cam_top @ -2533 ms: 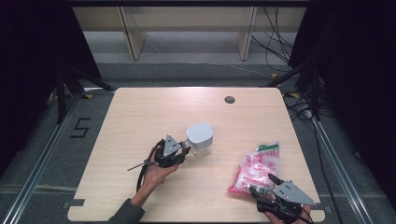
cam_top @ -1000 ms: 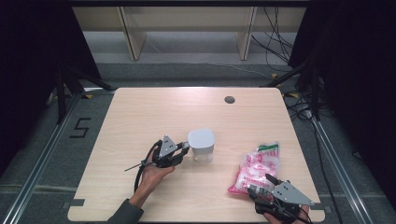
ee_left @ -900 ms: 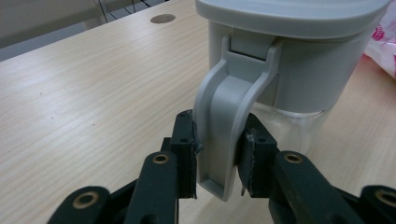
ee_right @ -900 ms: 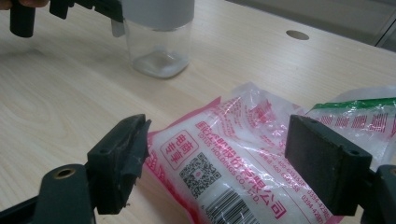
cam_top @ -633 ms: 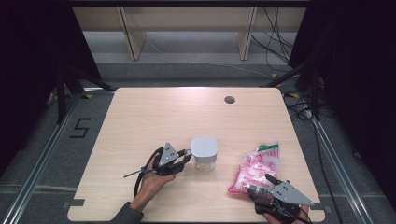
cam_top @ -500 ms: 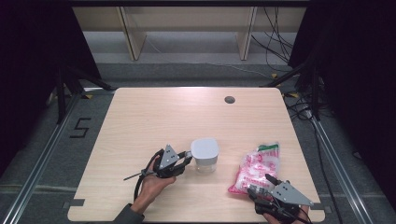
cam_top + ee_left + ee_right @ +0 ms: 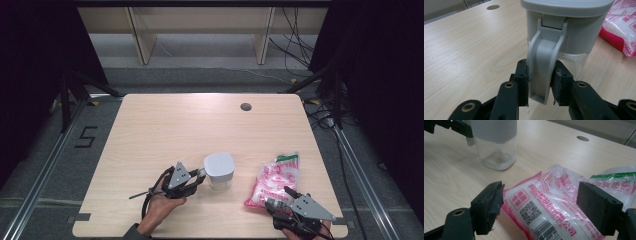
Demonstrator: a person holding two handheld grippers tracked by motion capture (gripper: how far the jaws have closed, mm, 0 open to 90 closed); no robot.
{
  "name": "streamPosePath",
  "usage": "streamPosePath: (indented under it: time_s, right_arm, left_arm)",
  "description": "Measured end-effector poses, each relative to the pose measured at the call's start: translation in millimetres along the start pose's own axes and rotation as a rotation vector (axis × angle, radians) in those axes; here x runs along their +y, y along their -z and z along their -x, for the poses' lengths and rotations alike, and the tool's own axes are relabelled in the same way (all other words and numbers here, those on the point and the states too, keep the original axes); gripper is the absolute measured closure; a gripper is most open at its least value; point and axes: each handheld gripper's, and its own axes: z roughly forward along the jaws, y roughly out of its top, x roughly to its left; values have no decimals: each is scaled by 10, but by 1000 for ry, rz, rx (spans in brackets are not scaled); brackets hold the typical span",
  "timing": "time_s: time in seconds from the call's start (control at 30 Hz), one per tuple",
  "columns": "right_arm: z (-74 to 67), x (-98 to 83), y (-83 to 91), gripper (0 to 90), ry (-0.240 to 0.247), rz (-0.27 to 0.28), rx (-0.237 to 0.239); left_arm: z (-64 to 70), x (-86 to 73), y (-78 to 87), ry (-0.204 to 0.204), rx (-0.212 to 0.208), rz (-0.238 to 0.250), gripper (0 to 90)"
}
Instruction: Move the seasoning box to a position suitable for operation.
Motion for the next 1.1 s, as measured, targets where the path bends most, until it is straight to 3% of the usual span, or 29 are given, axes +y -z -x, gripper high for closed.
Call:
streamPosePath:
  time_s: [0.03, 0.2, 0.23, 0.27, 0.33, 0.37, 0.4, 0.5, 0.7, 0.83, 0.87, 0.97, 1.1]
  right_arm:
    - [0, 0, 0, 222, 1, 0, 0]
    - [-2, 0, 0, 221, 3, 0, 2]
    - [-2, 0, 0, 221, 3, -1, 2]
    - [7, 0, -6, 221, 14, -1, 6]
    - [8, 1, -8, 221, 18, -5, 2]
    - [8, 1, -8, 221, 18, -5, 2]
    - [1, 4, -11, 221, 11, -3, 11]
    - [6, 5, 0, 221, 28, 2, -5]
    - [1, 4, -6, 220, 10, -6, 8]
    - [6, 3, -3, 221, 14, -10, 8]
    - [6, 2, 0, 220, 5, -2, 5]
    - [12, -2, 2, 219, 1, -1, 10]
    - [23, -8, -1, 218, 3, -2, 10]
  left_arm:
    - [20, -17, 1, 33, 3, 6, 690]
    - [18, -17, -12, 31, 49, 4, 690]
    - [-13, -2, -21, -16, 63, 7, 691]
    - [-7, 1, -32, 3, 79, 4, 693]
    - [-23, 22, -75, -16, 103, 8, 698]
    - [-23, 22, -75, -16, 103, 8, 699]
    - [-21, 31, -103, 15, 98, 11, 702]
    - [-31, 32, -100, 16, 94, 8, 702]
    - [-54, 37, -99, 4, 84, 11, 694]
    - [-44, 35, -89, 29, 80, 4, 598]
    - [-47, 42, -51, 32, 54, -12, 561]
    - [-63, 71, 11, 25, 48, -29, 477]
    - [-53, 148, 103, 17, 2, -40, 404]
